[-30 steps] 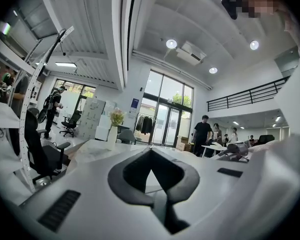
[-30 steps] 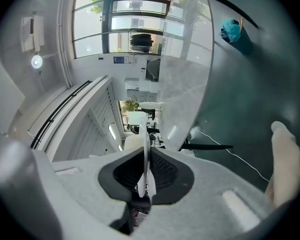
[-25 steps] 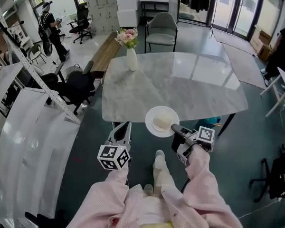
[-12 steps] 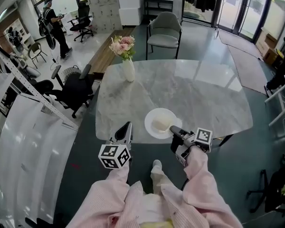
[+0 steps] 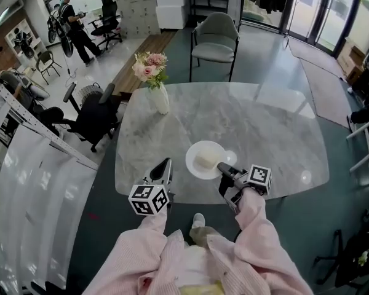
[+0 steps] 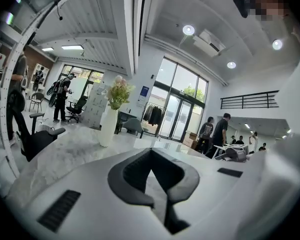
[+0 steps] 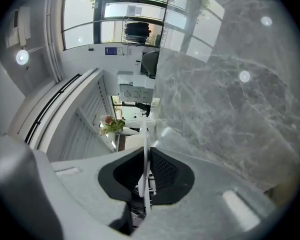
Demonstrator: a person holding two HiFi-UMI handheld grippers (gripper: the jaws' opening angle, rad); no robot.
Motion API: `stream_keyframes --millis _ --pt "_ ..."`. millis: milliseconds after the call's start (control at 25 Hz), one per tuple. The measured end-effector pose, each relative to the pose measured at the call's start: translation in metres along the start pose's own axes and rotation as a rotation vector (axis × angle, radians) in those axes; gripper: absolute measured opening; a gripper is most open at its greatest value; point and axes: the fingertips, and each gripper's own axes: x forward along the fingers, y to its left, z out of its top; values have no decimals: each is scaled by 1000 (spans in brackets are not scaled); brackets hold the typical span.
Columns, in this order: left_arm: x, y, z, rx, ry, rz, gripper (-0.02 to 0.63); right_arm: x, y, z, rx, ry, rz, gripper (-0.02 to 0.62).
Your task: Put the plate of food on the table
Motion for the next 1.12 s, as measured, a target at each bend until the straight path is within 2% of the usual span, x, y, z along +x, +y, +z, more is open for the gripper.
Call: stream_keyframes --millis 120,280,520,680,1120 --pt "19 4 -10 -7 31 5 -3 14 -8 18 -30 13 -11 23" --pt "44 13 -25 24 94 4 -3 30 -24 38 -40 12 -47 23" --pt "75 26 -45 -19 157 8 -3 52 -41 62 -40 -6 -48 23" --pt "88 36 -67 -48 209 14 -3 64 -55 66 0 -18 -83 23" --pt "112 52 -107 -113 300 9 -3 86 -81 68 -32 -6 -194 23"
